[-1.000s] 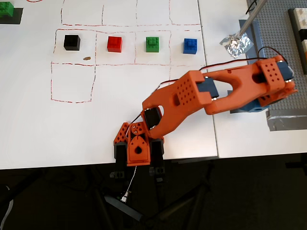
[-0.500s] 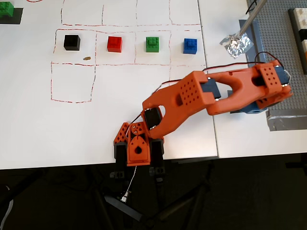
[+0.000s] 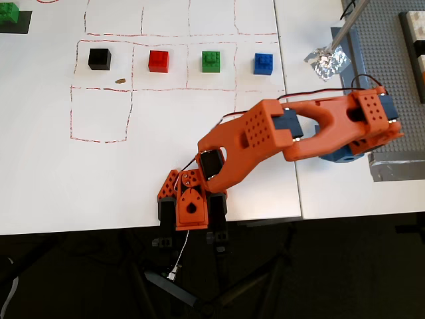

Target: Grab the block and put it in the grey marker

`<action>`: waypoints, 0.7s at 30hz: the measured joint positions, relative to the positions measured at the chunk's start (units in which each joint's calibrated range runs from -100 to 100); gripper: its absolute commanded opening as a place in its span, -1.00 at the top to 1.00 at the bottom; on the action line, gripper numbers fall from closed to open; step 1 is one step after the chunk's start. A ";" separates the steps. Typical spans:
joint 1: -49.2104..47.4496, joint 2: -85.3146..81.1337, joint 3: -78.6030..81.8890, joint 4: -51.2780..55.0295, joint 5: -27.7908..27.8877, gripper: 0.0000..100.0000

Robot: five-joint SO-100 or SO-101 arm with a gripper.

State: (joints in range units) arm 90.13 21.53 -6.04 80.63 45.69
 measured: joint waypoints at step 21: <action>-26.02 -60.76 38.68 9.89 -5.91 1.00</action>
State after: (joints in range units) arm 64.11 -39.24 32.64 90.51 39.78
